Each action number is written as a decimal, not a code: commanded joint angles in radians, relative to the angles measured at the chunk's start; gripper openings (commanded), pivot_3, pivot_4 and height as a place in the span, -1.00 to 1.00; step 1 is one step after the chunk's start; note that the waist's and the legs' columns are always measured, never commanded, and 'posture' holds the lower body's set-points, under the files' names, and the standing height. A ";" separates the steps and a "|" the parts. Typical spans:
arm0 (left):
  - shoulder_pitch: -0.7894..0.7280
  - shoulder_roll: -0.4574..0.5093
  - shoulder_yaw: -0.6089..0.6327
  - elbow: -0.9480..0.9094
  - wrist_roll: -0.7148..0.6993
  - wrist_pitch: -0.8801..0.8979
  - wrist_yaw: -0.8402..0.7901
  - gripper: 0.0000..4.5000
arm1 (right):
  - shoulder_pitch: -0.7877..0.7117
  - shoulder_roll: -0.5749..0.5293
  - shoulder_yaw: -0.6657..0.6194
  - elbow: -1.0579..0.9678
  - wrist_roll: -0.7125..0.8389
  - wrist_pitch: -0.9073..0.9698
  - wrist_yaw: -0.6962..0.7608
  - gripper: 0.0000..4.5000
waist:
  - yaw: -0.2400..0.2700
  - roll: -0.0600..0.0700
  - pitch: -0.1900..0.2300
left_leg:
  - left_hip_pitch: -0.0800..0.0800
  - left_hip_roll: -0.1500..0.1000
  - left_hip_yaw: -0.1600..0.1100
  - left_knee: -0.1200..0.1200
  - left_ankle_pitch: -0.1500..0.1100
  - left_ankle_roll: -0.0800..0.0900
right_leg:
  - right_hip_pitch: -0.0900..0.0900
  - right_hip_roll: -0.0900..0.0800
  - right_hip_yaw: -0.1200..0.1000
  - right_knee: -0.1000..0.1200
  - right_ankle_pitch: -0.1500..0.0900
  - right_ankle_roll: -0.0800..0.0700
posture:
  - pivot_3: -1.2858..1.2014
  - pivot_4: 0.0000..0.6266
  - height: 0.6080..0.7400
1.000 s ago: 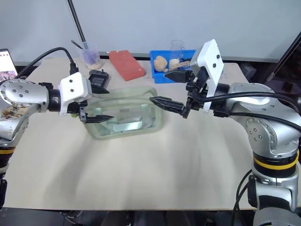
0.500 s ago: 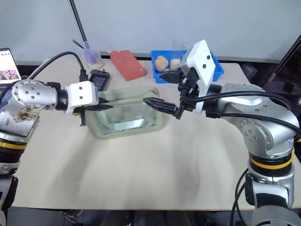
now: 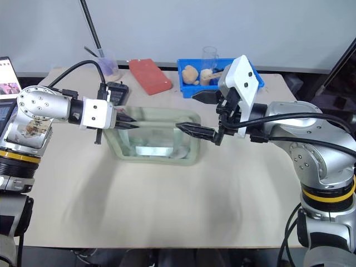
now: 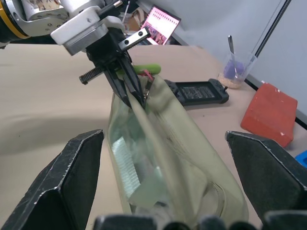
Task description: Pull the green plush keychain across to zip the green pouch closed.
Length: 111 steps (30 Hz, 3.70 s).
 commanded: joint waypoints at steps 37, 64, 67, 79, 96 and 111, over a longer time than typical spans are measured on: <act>0.191 0.076 0.344 -0.566 -0.609 0.918 0.193 1.00 | 0.110 -0.025 0.180 0.174 -0.341 -0.341 0.214 -0.97 | -0.001 0.000 0.000 | 0.002 0.000 -0.002 0.002 0.000 0.000 | 0.001 0.001 -0.001 0.002 -0.003 0.005 | 0.03 -0.52 1.00; 0.538 0.037 0.506 -0.345 -0.423 0.687 0.384 -0.99 | 0.089 0.003 0.171 0.221 -0.372 -0.396 0.267 -1.00 | 0.006 0.000 0.000 | 0.005 0.002 0.001 0.001 0.000 -0.001 | 0.002 -0.001 -0.003 0.001 -0.003 -0.008 | 0.03 -0.52 1.00; 0.524 0.045 0.507 -0.331 -0.435 0.693 0.370 -0.99 | 0.090 -0.001 0.166 0.217 -0.370 -0.392 0.265 -1.00 | 0.005 0.000 0.000 | 0.005 0.002 0.001 0.001 0.000 -0.001 | 0.002 -0.001 -0.003 0.001 -0.003 -0.008 | 0.03 -0.52 1.00; 0.391 0.079 0.592 -0.302 -0.604 0.904 0.389 -0.99 | 0.105 -0.008 0.155 0.205 -0.373 -0.385 0.248 -1.00 | -0.001 0.000 0.000 | 0.004 0.002 0.001 0.001 0.000 -0.001 | 0.002 -0.001 -0.004 0.001 0.000 -0.002 | 0.03 -0.52 1.00; 0.309 -0.122 0.563 -0.062 -0.569 0.860 0.517 0.98 | 0.108 -0.003 0.152 0.190 -0.372 -0.366 0.231 -1.00 | 0.002 -0.001 0.000 | 0.004 0.002 0.001 0.001 0.000 -0.001 | 0.003 -0.001 -0.004 0.001 0.001 -0.002 | 0.03 -0.52 1.00; 0.351 -0.141 0.532 -0.128 -0.613 0.931 0.449 0.40 | 0.110 -0.009 0.147 0.178 -0.368 -0.351 0.217 -1.00 | 0.000 -0.001 0.000 | 0.004 0.001 0.000 0.001 0.000 -0.001 | 0.003 -0.001 -0.004 0.001 0.001 -0.002 | 0.03 -0.52 1.00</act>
